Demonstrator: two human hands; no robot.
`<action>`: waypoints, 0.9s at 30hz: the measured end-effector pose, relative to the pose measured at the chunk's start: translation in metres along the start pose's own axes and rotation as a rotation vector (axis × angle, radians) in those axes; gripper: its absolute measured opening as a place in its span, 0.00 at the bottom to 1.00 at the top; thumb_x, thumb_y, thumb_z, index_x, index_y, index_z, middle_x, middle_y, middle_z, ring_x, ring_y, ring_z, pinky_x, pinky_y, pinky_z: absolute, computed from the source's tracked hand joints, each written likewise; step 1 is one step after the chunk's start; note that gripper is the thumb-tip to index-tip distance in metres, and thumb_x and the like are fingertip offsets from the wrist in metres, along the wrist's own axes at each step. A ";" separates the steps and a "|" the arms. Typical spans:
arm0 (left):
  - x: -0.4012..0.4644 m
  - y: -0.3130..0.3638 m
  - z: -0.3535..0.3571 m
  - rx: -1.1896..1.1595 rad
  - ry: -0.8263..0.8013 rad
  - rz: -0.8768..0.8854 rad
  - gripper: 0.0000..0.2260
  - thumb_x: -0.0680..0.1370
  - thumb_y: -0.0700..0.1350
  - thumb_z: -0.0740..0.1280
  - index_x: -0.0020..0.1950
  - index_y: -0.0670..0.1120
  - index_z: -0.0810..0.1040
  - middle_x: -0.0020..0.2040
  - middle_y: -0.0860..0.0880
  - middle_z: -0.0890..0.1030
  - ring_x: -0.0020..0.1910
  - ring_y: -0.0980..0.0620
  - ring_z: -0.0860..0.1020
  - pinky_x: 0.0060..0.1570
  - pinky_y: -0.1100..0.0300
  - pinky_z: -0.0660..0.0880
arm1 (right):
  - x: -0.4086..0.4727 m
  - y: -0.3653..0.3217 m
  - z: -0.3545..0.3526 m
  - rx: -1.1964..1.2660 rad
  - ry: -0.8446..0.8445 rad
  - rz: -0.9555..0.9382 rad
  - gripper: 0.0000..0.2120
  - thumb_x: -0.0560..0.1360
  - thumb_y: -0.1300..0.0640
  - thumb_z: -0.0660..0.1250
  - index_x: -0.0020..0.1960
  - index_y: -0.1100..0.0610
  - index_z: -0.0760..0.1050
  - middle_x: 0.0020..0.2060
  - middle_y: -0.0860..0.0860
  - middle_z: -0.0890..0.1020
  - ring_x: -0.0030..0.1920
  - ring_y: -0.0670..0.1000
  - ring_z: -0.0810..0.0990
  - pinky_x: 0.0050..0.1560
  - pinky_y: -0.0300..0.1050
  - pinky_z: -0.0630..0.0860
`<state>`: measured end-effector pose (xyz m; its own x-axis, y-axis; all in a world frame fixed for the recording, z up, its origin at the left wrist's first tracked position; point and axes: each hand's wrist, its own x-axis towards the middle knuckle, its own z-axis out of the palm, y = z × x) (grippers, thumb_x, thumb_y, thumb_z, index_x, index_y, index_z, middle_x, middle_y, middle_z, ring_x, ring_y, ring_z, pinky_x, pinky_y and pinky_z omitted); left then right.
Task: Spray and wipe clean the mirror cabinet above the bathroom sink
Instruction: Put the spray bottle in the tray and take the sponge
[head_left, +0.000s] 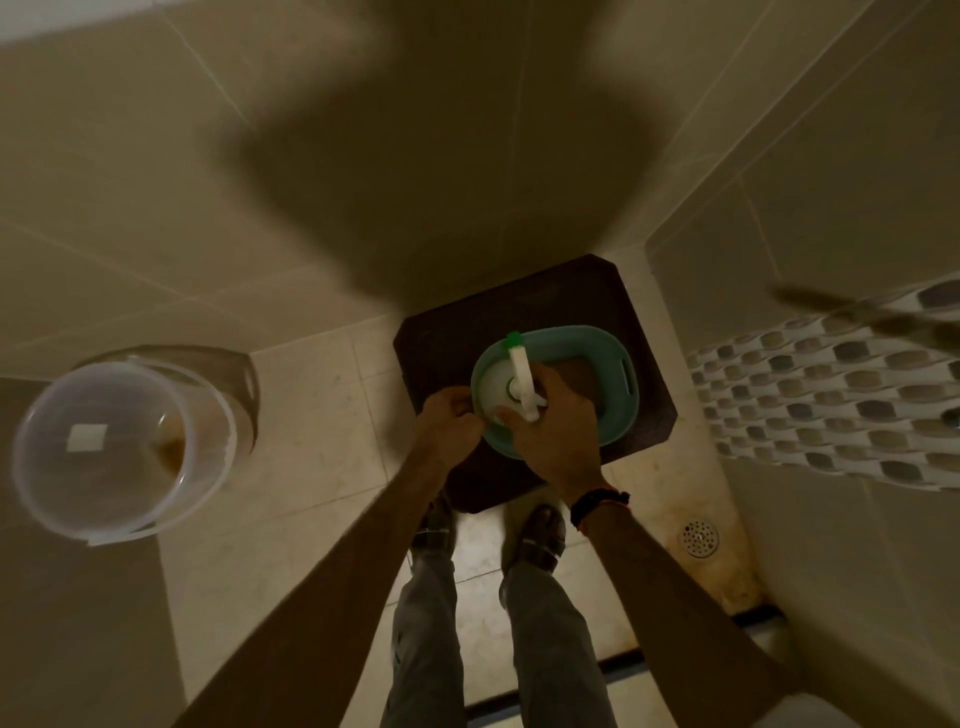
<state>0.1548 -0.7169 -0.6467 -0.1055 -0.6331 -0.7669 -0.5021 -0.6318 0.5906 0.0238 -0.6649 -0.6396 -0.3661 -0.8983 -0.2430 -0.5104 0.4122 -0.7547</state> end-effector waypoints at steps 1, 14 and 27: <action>0.000 0.000 0.000 -0.004 0.003 0.001 0.16 0.74 0.38 0.69 0.62 0.44 0.78 0.53 0.47 0.83 0.54 0.49 0.80 0.56 0.49 0.79 | 0.000 0.000 -0.003 0.019 -0.023 -0.012 0.27 0.69 0.46 0.75 0.64 0.56 0.74 0.54 0.50 0.81 0.52 0.49 0.80 0.53 0.45 0.78; 0.015 0.005 0.008 0.053 0.095 0.065 0.10 0.76 0.38 0.69 0.55 0.47 0.80 0.46 0.52 0.82 0.45 0.56 0.80 0.38 0.67 0.74 | 0.028 0.052 -0.034 -0.059 -0.030 0.456 0.14 0.74 0.66 0.66 0.59 0.63 0.74 0.45 0.53 0.79 0.50 0.56 0.80 0.50 0.45 0.76; 0.020 -0.001 0.012 -0.058 0.106 0.048 0.16 0.76 0.38 0.70 0.63 0.44 0.76 0.51 0.51 0.81 0.52 0.52 0.80 0.42 0.65 0.77 | 0.060 0.065 0.001 -0.519 -0.108 0.415 0.20 0.78 0.57 0.66 0.67 0.63 0.66 0.60 0.59 0.78 0.59 0.58 0.78 0.58 0.52 0.78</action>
<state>0.1427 -0.7234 -0.6657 -0.0351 -0.7047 -0.7086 -0.4478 -0.6228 0.6416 -0.0301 -0.6919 -0.7037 -0.5470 -0.6485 -0.5295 -0.6615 0.7224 -0.2013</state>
